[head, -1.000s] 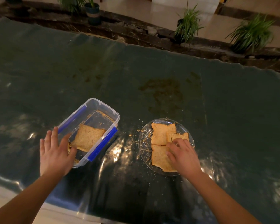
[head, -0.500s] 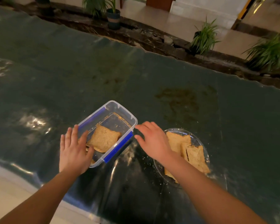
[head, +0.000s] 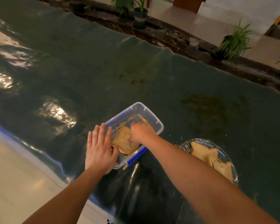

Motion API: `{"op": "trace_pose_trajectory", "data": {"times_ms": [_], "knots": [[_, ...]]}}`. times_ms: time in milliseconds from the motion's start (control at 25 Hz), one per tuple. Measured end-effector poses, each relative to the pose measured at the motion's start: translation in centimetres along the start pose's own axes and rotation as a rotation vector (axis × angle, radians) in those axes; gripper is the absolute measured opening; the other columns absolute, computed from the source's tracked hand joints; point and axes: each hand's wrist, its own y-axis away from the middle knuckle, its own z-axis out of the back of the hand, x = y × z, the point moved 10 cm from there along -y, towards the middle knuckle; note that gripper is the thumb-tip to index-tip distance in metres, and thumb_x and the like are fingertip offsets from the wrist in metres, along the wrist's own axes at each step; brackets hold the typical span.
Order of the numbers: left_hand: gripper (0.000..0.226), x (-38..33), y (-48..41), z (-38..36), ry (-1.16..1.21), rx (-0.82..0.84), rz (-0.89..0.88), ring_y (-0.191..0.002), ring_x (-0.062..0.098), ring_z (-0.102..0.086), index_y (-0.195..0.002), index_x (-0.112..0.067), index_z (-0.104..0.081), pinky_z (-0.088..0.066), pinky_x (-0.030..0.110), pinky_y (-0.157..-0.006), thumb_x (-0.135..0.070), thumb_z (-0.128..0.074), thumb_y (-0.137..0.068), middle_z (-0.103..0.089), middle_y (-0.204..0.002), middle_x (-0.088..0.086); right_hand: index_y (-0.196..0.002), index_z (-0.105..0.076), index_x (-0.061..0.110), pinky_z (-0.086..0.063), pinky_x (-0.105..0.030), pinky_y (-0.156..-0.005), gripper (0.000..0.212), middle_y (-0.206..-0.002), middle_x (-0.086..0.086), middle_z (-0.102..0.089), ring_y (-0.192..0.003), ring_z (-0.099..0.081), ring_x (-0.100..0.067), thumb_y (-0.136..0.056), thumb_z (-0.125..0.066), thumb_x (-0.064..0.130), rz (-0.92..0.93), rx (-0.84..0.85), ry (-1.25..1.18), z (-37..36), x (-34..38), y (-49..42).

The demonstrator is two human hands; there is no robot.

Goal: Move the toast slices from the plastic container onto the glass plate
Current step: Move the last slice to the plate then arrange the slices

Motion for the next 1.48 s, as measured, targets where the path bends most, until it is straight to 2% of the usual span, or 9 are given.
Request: {"op": "trace_pose_trajectory", "data": {"times_ms": [120, 360, 480, 560, 680, 880, 1200, 1360, 1480], "knots": [[0.07, 0.0, 0.0, -0.1, 0.013, -0.006, 0.002, -0.154, 0.025, 0.01, -0.158, -0.021, -0.013, 0.005, 0.048, -0.124, -0.053, -0.029, -0.097, -0.004, -0.168, 0.008, -0.115, -0.052, 0.016, -0.046, -0.04, -0.073, 0.056, -0.106, -0.009, -0.061, -0.098, -0.059, -0.031, -0.074, -0.076, 0.046, -0.057, 0.008, -0.003, -1.2, -0.3, -1.0], [0.071, 0.2, 0.0, -0.3, 0.002, -0.013, -0.003, -0.154, 0.025, 0.008, -0.157, -0.023, -0.013, 0.007, 0.047, -0.124, -0.06, -0.016, -0.096, -0.004, -0.168, 0.008, -0.089, -0.055, 0.02, -0.051, -0.037, -0.071, 0.017, -0.088, -0.004, -0.061, -0.086, -0.062, -0.025, -0.084, -0.068, 0.028, -0.122, 0.052, -0.316, -2.0, -1.1, -1.9], [0.071, 0.1, 0.0, -0.2, 0.016, -0.025, -0.009, -0.154, 0.026, 0.005, -0.157, -0.022, -0.017, 0.005, 0.048, -0.124, -0.059, -0.017, -0.097, -0.007, -0.168, 0.009, -0.092, -0.056, 0.023, -0.052, -0.038, -0.071, 0.033, -0.087, -0.001, -0.061, -0.085, -0.063, -0.024, -0.076, -0.074, 0.045, -0.121, 0.078, -0.39, -2.0, -0.7, -1.6], [0.07, 0.1, 0.0, -0.3, 0.023, -0.025, -0.007, -0.155, 0.026, 0.005, -0.157, -0.021, -0.019, 0.003, 0.05, -0.124, -0.058, -0.02, -0.097, -0.007, -0.168, 0.008, -0.093, -0.051, 0.024, -0.048, -0.036, -0.067, 0.048, -0.087, 0.0, -0.059, -0.085, -0.061, -0.024, -0.067, -0.078, 0.055, -0.102, 0.09, -0.218, -2.2, -0.1, -1.4], [0.07, 0.1, -0.1, -0.3, 0.025, -0.021, -0.003, -0.154, 0.026, 0.006, -0.157, -0.022, -0.019, 0.002, 0.05, -0.124, -0.058, -0.021, -0.096, -0.006, -0.168, 0.008, -0.092, -0.05, 0.022, -0.041, -0.034, -0.06, 0.049, -0.087, -0.002, -0.058, -0.082, -0.058, -0.024, -0.067, -0.082, 0.05, -0.106, 0.012, -0.055, -2.1, 0.6, -1.3], [0.07, 0.1, 0.1, -0.4, 0.019, -0.018, -0.005, -0.155, 0.026, 0.005, -0.156, -0.02, -0.022, 0.002, 0.05, -0.124, -0.055, -0.027, -0.096, -0.006, -0.168, 0.009, -0.091, -0.05, 0.022, -0.042, -0.034, -0.061, 0.047, -0.085, -0.001, -0.055, -0.09, -0.063, -0.026, -0.067, -0.084, 0.044, -0.13, 0.013, -0.148, -2.4, 0.3, -1.3], [0.07, 0.4, 0.0, -0.4, 0.016, -0.009, 0.007, -0.154, 0.024, 0.009, -0.156, -0.022, -0.017, 0.007, 0.047, -0.124, -0.06, -0.018, -0.097, -0.005, -0.168, 0.007, -0.072, -0.057, 0.026, -0.048, -0.03, -0.059, 0.021, -0.075, 0.004, -0.063, -0.074, -0.063, -0.015, -0.074, -0.078, 0.026, -0.113, -0.033, -0.657, 0.0, -1.8, -0.9], [0.072, 0.5, 0.0, -0.5, 0.012, -0.018, 0.001, -0.154, 0.024, 0.008, -0.157, -0.023, -0.015, 0.008, 0.046, -0.123, -0.063, -0.015, -0.097, -0.006, -0.168, 0.007, -0.081, -0.057, 0.028, -0.054, -0.034, -0.067, 0.027, -0.085, 0.008, -0.062, -0.081, -0.062, -0.013, -0.069, -0.081, 0.024, -0.216, -0.186, -0.967, 2.3, -5.8, 1.2], [0.072, 0.5, 0.0, -0.5, 0.017, -0.019, 0.004, -0.154, 0.023, 0.007, -0.156, -0.024, -0.015, 0.007, 0.045, -0.124, -0.065, -0.015, -0.097, -0.006, -0.168, 0.006, -0.093, -0.059, 0.022, -0.054, -0.026, -0.052, 0.032, -0.097, -0.001, -0.065, -0.083, -0.065, -0.015, -0.07, -0.083, 0.019, -0.29, -0.2, -1.225, 2.5, -8.6, 3.3]]}}
